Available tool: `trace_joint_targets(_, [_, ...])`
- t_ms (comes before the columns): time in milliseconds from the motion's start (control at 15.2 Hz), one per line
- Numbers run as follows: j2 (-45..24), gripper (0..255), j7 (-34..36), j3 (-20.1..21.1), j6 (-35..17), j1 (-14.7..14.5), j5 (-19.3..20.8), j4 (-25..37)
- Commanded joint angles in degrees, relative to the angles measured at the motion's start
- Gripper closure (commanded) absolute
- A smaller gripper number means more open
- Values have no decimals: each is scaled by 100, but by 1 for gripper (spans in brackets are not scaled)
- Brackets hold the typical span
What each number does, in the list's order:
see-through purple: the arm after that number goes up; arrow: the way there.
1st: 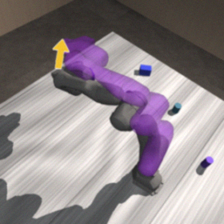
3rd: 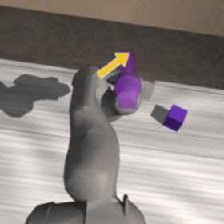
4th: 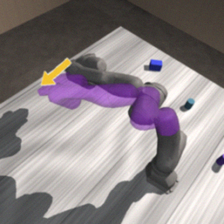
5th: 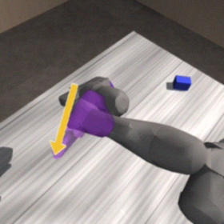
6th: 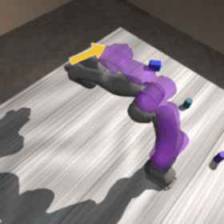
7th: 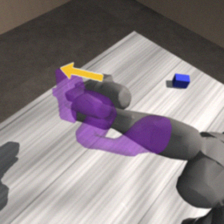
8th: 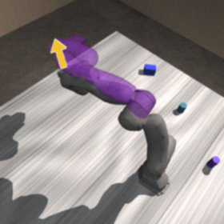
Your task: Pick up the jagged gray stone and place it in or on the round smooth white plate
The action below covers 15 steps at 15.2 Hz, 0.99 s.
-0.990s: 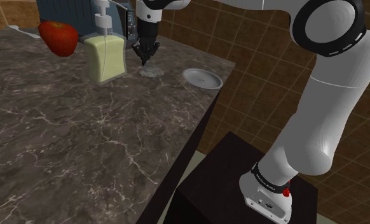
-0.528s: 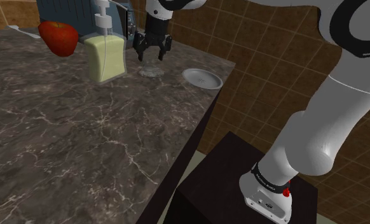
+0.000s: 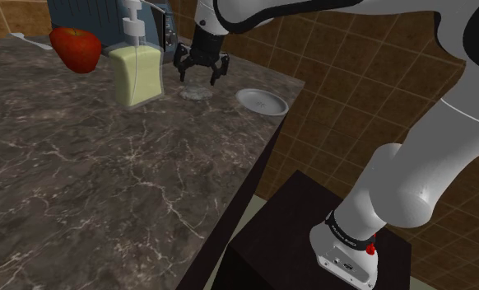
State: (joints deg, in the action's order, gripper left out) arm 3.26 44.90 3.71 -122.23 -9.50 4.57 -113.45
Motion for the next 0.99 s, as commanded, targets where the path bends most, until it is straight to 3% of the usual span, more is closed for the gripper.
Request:
trace_joint_targets(0, [-50,0,11,-7,-141,8,10,-86])
trace_joint_targets(528, [-70,0,13,-8,-181,9,13,-107])
trace_joint_targets(594, [-70,255,13,-8,-181,9,13,-107])
trace_joint_targets(924, [-70,255,13,-9,-180,9,13,-105])
